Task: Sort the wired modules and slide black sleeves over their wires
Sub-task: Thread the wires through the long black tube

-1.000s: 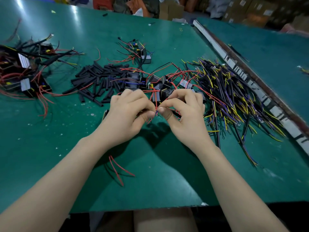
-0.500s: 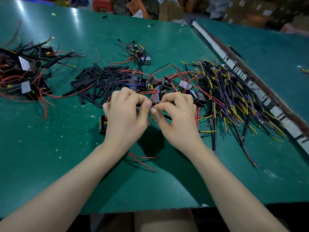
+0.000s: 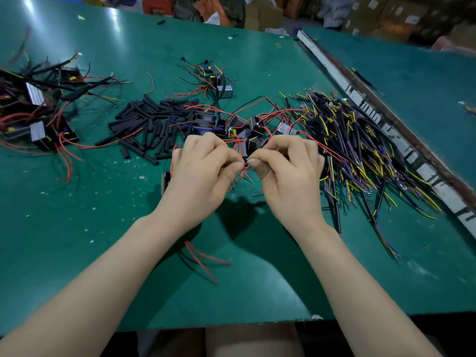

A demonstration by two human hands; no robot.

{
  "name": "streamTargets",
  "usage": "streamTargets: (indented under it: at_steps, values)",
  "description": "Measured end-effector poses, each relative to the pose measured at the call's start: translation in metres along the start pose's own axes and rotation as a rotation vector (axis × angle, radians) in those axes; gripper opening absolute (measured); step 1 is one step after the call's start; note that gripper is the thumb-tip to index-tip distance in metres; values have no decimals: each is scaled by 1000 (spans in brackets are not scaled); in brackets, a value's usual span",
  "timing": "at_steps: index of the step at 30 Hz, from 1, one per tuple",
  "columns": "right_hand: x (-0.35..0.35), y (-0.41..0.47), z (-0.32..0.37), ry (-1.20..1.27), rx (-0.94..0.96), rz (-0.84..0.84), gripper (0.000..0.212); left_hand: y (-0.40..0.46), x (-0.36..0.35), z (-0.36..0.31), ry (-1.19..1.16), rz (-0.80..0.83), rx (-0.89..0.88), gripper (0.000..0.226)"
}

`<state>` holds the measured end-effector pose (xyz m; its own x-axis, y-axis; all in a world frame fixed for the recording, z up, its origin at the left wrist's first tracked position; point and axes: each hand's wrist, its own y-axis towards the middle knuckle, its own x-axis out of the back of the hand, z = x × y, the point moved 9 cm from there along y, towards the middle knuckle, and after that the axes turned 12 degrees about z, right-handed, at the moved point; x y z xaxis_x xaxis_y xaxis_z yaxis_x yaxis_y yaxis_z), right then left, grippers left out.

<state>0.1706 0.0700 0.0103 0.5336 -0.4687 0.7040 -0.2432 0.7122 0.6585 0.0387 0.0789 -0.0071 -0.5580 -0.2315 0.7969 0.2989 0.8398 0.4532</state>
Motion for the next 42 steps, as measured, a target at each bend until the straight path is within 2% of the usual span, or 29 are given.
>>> streamTargets:
  at_steps: [3,7,9,12,14,17,20,22,23,24,26,27,30,32,33,35,37,42]
  values:
    - [-2,1,-2,37,0,32,14,1,9,17,-178,-42,79,41]
    - [-6,1,-3,38,-12,79,12,-2,32,34,-406,-254,107,23]
    - [-6,2,-3,47,-21,85,12,-4,34,42,-585,-290,119,37]
    - [-7,1,-4,50,-37,102,13,-8,34,56,-761,-344,170,28]
    - [-9,1,-6,48,-48,114,14,-10,37,58,-738,-366,180,30]
    - [-10,0,-8,54,-61,127,16,-7,31,53,-618,-255,179,56]
    - [-11,-1,-9,55,-69,134,16,-7,29,60,-641,-250,212,55]
    - [-11,-2,-9,45,-74,134,16,-6,34,53,-555,-246,141,70]
    - [-11,-2,-9,38,-75,133,16,-7,33,52,-512,-226,132,71]
    - [-11,-1,-8,31,-74,132,16,-7,30,54,-505,-215,153,58]
    - [-10,-1,-7,24,-70,131,16,-9,30,58,-514,-257,202,15]
    - [-10,-1,-7,20,-67,130,16,-8,33,55,-487,-275,184,10]
    - [-10,-2,-6,4,-64,124,15,-6,33,37,-436,-221,53,39]
    - [-10,-2,-5,0,-57,113,14,-6,30,33,-501,-206,51,26]
    - [-10,-2,-4,4,-50,110,14,-6,29,29,-428,-201,48,21]
    - [-10,-3,-2,14,-31,113,14,-4,18,18,-187,-103,27,31]
    - [-11,-3,-1,15,-12,120,17,-2,10,14,-103,-45,12,31]
    - [-8,-2,3,-15,25,90,11,-1,6,15,-211,-16,56,34]
